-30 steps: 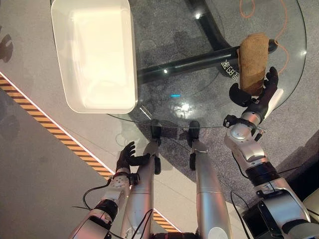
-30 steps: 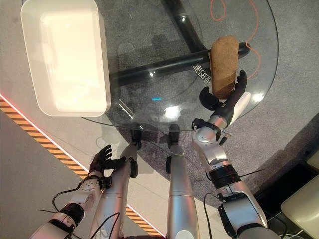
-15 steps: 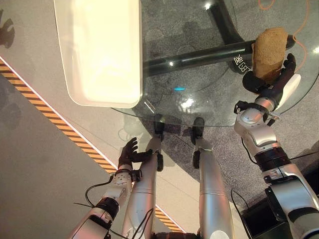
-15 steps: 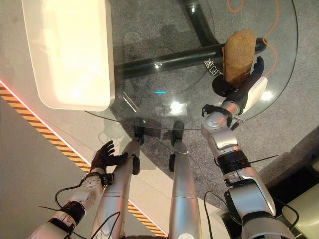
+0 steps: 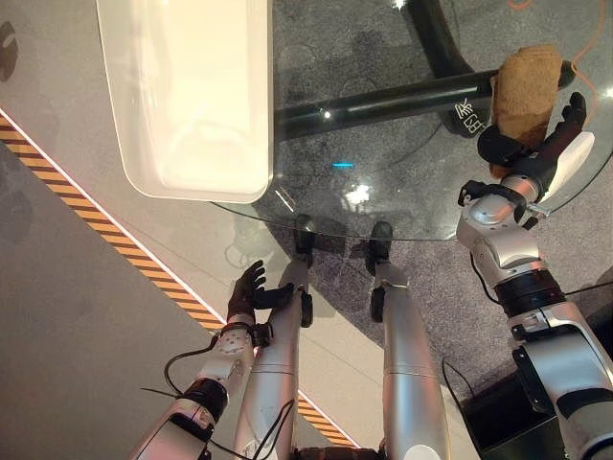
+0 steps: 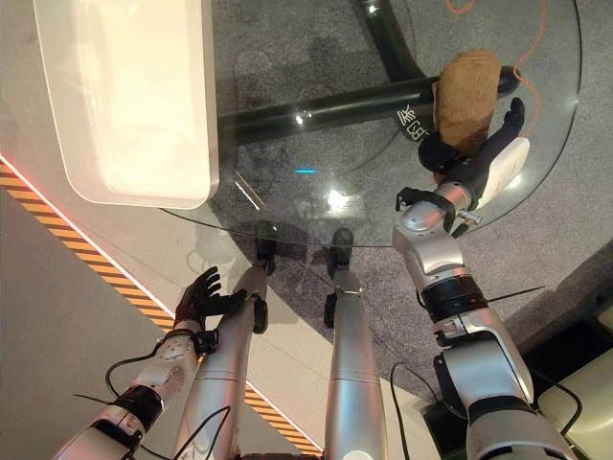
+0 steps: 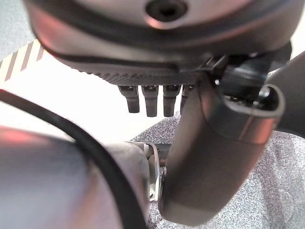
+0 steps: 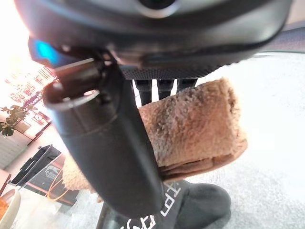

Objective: Wipe the table with a cloth and put it in the basket.

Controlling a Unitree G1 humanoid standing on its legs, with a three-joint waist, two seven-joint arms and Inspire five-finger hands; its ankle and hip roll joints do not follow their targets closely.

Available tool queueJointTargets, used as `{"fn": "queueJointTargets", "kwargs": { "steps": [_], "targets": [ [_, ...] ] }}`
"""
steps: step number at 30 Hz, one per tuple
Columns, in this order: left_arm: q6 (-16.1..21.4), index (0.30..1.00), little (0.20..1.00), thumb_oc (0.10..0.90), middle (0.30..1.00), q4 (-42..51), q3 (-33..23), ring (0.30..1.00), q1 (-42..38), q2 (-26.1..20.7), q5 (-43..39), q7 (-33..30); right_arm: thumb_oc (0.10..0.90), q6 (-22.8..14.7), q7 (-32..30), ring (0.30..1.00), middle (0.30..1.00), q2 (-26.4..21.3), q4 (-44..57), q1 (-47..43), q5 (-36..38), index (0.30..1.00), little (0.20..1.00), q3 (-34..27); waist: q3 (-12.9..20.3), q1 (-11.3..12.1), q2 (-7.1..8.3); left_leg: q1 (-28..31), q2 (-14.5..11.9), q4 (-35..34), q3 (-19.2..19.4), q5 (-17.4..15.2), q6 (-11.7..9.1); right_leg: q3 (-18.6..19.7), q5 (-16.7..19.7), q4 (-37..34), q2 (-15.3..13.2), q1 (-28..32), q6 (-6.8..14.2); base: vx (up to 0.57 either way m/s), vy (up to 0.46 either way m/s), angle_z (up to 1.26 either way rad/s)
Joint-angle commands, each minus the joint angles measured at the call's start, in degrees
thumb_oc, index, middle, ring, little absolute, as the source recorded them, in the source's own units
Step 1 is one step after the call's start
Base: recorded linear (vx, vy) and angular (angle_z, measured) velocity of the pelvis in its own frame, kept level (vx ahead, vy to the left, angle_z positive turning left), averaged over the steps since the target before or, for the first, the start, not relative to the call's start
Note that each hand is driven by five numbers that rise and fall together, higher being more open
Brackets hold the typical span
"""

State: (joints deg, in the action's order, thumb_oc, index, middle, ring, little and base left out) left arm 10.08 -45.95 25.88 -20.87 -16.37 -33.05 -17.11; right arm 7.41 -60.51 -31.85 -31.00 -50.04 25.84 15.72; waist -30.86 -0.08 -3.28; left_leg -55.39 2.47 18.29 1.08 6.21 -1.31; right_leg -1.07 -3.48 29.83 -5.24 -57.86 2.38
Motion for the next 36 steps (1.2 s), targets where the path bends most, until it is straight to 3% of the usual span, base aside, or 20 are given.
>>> {"fn": "queueJointTargets", "kwargs": {
  "steps": [1,3,4,11,20,22,27,28,36],
  "targets": [
    [-2.3,0.900,0.900,0.800,0.900,-1.9,4.1,0.900,8.5,1.8,-0.6,-2.3,0.633,-0.3,3.5,0.756,0.756,-3.9,-3.8,2.1,7.8,0.756,0.733,-1.5,1.1,0.9,-3.15,-3.3,2.9,7.4,0.8,-6.6,2.3,-1.5,7.4,-6.6,2.8,-2.1,0.0,0.00,0.007,0.04],
    [-2.5,0.900,0.900,0.800,0.900,-1.0,4.5,0.900,8.6,1.6,-0.9,-2.7,0.188,-0.7,5.3,0.375,0.375,-4.2,-4.3,2.0,9.0,0.375,0.288,-1.2,1.1,1.0,-3.26,-3.6,2.9,7.5,0.8,-6.5,2.2,-1.6,7.4,-6.4,2.8,-2.4,0.0,0.00,0.000,0.00],
    [-2.4,0.900,0.900,0.800,0.900,-0.9,4.5,0.900,8.7,1.6,-1.0,-2.8,0.100,-0.7,5.5,0.300,0.300,-4.2,-4.2,1.9,9.1,0.300,0.200,-1.1,1.1,1.0,-3.28,-3.7,3.0,7.5,0.8,-6.5,2.2,-1.6,7.4,-6.3,2.8,-2.4,0.0,0.00,0.000,0.00],
    [-2.7,0.900,0.900,0.800,0.900,1.9,5.3,0.900,8.9,1.1,-1.5,-3.6,0.100,-2.1,11.2,0.300,0.300,-4.3,-3.2,2.6,10.8,0.300,0.200,-0.7,1.1,0.9,-3.32,-4.7,2.9,8.2,0.9,-6.6,1.9,-1.7,7.2,-5.6,2.7,-3.5,0.0,0.00,0.000,0.00],
    [-3.2,0.900,0.900,0.800,0.900,3.5,5.8,0.900,9.3,0.5,-1.9,-4.1,0.100,-3.2,12.7,0.300,0.300,-3.8,-1.5,4.2,10.0,0.300,0.200,-1.3,1.1,0.8,-3.42,-5.8,2.8,9.2,1.1,-7.1,2.0,-2.0,6.8,-4.4,2.7,-4.7,-0.1,0.00,0.003,-0.01],
    [-3.7,0.900,0.900,0.800,0.900,3.7,5.7,0.900,10.3,1.2,-1.4,-4.2,0.100,-3.4,12.6,0.300,0.300,-3.4,-1.2,5.6,9.7,0.300,0.200,-1.3,1.1,1.0,-3.61,-4.5,2.6,10.7,1.0,-9.5,1.9,-1.6,4.9,-3.0,2.7,-3.4,0.5,0.05,0.019,0.01],
    [-7.1,0.900,0.900,0.800,0.900,1.9,3.4,0.900,5.8,2.3,-1.1,-4.4,0.100,-2.9,13.1,0.300,0.300,-1.9,-2.5,3.6,9.7,0.300,0.200,-0.5,1.1,1.0,-2.58,-6.3,2.4,14.2,1.0,-11.2,2.6,-1.5,3.4,0.9,3.0,-5.0,0.2,0.00,-0.005,0.01],
    [-7.6,0.900,0.900,0.800,0.900,1.1,2.6,0.900,3.6,2.3,-1.4,-4.4,0.100,-2.9,13.4,0.300,0.300,-2.0,-2.4,2.1,9.7,0.300,0.200,-0.3,1.1,0.8,-2.15,-8.7,2.4,14.2,1.1,-9.5,2.8,-1.6,5.0,0.9,2.9,-7.1,-0.2,-0.05,-0.010,-0.03],
    [-10.3,0.900,0.900,0.800,0.900,-3.3,0.3,0.900,-3.1,3.2,-3.2,-4.1,0.100,-4.4,14.1,0.300,0.300,-0.4,1.9,0.7,4.9,0.300,0.200,2.2,1.1,-0.7,-0.61,-10.5,2.4,15.9,0.5,-9.7,2.6,0.1,4.5,3.3,3.8,-9.1,0.2,0.00,0.013,-0.03]
  ]
}}
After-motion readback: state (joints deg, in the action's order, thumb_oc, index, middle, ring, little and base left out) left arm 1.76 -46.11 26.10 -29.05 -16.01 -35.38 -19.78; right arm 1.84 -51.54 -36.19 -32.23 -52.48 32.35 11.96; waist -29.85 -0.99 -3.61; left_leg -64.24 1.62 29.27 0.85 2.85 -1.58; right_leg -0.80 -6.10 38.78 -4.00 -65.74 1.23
